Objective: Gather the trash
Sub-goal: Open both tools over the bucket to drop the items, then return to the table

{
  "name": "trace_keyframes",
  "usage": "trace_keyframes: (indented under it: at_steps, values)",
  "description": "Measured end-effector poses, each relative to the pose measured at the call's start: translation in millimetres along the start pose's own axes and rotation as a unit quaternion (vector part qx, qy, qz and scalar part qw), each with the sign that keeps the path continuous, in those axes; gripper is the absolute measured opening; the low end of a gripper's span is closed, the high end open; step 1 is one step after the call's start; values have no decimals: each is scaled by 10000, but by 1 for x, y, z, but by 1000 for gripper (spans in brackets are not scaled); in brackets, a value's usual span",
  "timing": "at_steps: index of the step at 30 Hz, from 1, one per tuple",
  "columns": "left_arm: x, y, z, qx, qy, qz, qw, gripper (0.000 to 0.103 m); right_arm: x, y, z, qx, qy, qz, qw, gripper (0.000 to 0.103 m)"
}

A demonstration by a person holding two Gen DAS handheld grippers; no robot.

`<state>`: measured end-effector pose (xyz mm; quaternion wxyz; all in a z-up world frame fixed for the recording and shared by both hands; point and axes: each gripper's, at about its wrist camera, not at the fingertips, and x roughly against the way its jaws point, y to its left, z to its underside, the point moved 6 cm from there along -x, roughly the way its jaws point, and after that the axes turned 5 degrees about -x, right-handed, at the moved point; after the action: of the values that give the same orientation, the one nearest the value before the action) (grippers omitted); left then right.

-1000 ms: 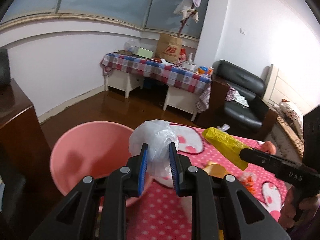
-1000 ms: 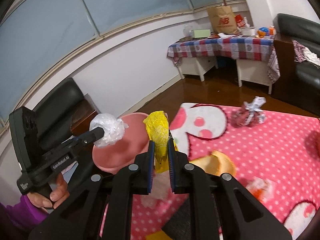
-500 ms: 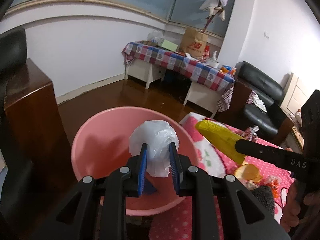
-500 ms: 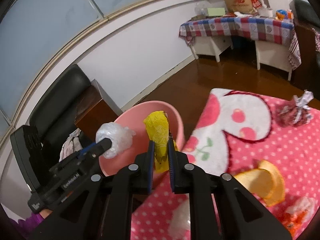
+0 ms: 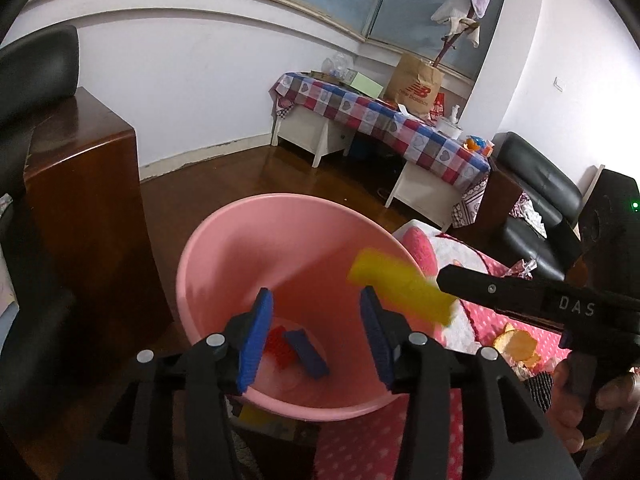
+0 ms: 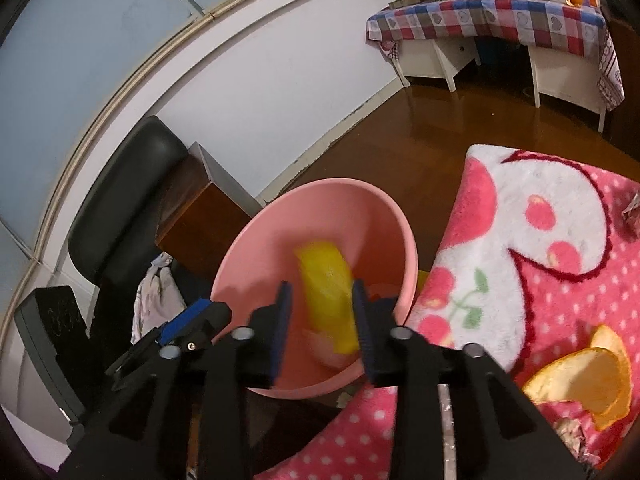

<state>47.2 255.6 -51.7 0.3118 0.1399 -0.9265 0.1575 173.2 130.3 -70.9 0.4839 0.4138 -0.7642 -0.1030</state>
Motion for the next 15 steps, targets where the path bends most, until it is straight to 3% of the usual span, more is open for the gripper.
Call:
trace_keyframes:
  at_steps: [8,15]
  values:
    - [7,-5,3,-35,1,128,9999,46,16,-1,-1,19,-171,12,9999,35]
    - [13,-32,1,-271,-7,285,9992,46,45,-3,13,217,-387,162,9989,35]
